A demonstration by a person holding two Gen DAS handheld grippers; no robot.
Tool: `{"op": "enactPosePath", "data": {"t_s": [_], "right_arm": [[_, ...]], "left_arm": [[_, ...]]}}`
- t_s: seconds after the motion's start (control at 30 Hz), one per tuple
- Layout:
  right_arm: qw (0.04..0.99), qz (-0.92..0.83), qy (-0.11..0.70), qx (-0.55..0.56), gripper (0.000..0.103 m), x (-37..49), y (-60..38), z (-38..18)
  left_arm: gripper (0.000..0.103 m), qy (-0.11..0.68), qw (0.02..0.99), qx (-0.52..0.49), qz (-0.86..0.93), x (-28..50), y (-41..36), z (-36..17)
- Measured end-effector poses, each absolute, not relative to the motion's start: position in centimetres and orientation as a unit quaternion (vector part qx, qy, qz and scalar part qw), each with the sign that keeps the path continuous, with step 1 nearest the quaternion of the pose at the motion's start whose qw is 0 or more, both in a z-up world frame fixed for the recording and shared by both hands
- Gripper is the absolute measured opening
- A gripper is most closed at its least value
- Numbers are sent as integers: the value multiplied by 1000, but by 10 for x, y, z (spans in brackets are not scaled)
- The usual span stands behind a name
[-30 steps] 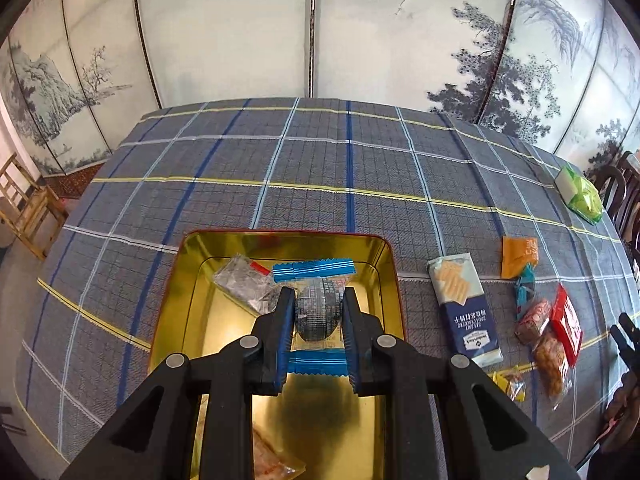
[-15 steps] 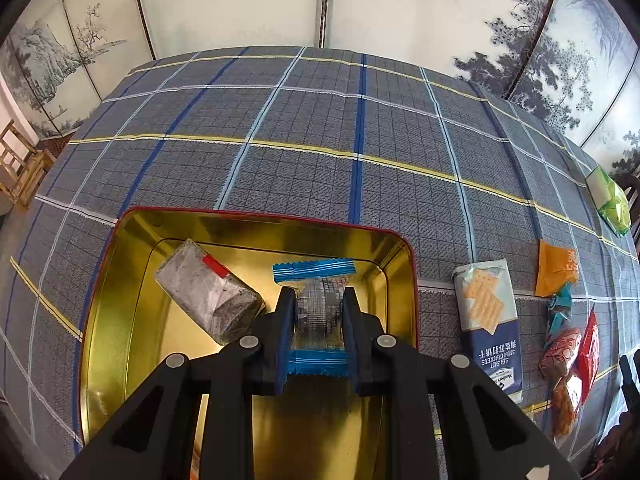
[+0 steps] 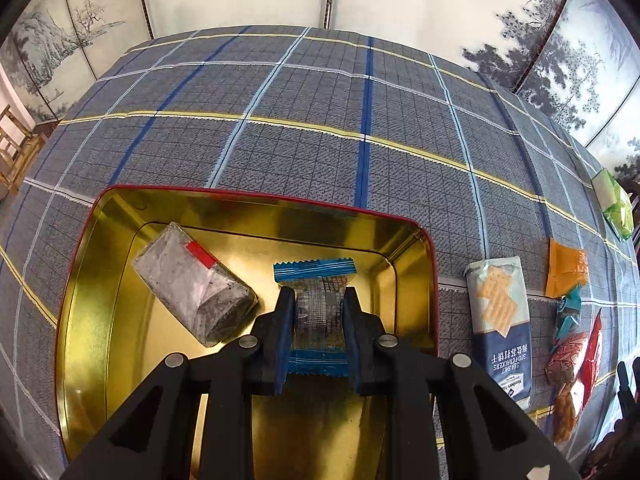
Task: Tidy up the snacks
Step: 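Carry the blue-clipped bag over the tin and release it inside, then grasp the red packet with the right gripper and lift it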
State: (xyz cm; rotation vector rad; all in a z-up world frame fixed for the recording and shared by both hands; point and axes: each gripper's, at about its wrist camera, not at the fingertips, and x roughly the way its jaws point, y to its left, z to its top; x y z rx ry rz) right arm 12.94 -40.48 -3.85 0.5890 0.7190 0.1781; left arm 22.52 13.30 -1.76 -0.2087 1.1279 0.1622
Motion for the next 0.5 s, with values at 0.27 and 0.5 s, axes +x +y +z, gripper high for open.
{"op": "enactPosePath", "data": {"t_s": [0.27, 0.5], "right_arm": [[894, 78, 355, 264, 88, 129, -398, -37], [909, 159, 366, 118, 89, 101, -301, 4]], "left_arm": [[47, 487, 868, -70, 62, 181, 130, 14], [74, 366, 928, -61, 19, 72, 130, 63]]}}
